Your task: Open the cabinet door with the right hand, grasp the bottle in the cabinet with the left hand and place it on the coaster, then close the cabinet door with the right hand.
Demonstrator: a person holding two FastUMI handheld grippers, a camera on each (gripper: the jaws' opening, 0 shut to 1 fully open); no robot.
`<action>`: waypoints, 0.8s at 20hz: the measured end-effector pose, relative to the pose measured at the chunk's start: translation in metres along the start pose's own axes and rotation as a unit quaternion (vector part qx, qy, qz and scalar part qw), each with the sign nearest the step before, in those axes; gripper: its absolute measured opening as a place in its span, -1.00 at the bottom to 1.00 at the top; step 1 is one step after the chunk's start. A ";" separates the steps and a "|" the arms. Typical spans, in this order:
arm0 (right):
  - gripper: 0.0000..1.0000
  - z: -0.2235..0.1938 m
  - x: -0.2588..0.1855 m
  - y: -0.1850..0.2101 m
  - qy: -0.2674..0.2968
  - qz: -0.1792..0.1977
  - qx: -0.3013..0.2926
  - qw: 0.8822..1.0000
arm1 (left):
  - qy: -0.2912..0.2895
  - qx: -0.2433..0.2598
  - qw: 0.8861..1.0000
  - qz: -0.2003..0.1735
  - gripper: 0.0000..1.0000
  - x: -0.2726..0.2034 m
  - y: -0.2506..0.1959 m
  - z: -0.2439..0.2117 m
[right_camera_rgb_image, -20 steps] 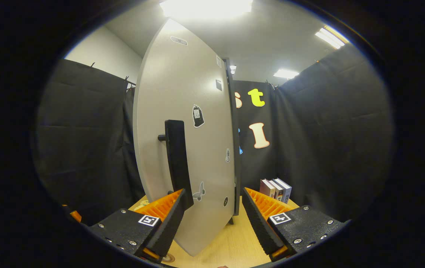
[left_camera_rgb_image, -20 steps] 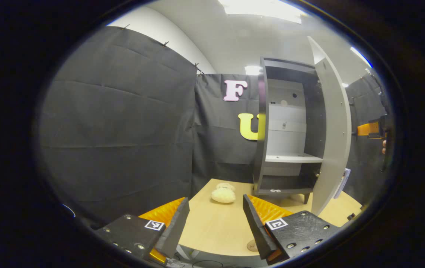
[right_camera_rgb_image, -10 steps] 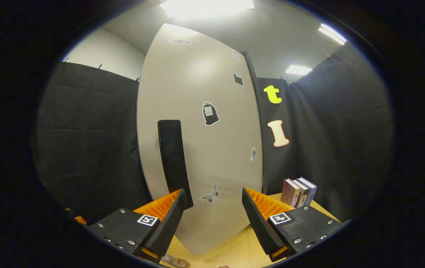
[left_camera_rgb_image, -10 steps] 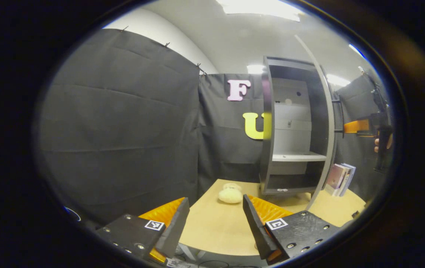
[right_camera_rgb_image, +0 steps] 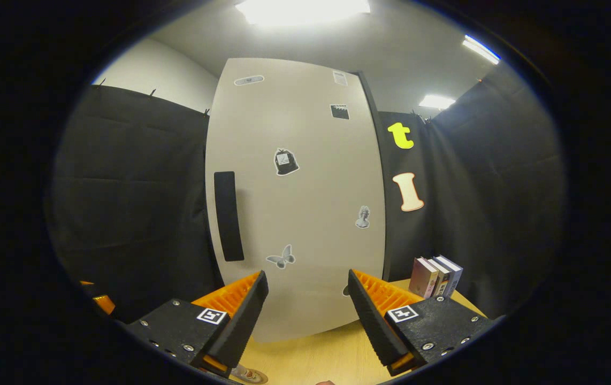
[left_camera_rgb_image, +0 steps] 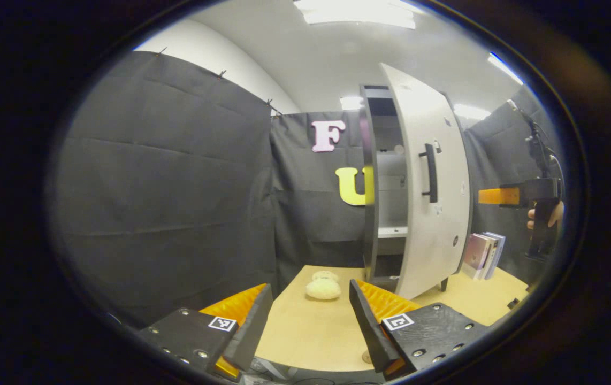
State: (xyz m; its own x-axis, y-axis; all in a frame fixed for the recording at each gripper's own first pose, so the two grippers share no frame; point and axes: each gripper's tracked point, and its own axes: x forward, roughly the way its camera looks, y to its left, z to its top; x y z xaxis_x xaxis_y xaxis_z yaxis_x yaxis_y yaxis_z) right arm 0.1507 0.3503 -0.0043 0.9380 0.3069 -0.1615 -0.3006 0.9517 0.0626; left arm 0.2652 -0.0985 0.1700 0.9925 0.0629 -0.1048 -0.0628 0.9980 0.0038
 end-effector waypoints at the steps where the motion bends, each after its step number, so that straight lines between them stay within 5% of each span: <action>1: 0.86 0.001 -0.007 -0.008 -0.004 -0.006 -0.004 1.000 | -0.004 0.001 1.000 -0.007 0.66 0.001 -0.004 0.002; 16: 0.86 -0.006 -0.120 -0.118 -0.031 -0.099 -0.028 0.994 | -0.034 -0.024 0.995 -0.090 0.65 0.014 -0.072 0.036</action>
State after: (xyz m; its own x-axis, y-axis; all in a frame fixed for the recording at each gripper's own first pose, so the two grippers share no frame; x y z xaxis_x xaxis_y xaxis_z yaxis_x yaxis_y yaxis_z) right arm 0.0723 0.2007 0.0020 0.9881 0.1129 -0.1046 -0.1156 0.9931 -0.0197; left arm 0.2871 -0.1696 0.2041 0.9928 -0.1153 -0.0320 0.1133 0.9919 -0.0570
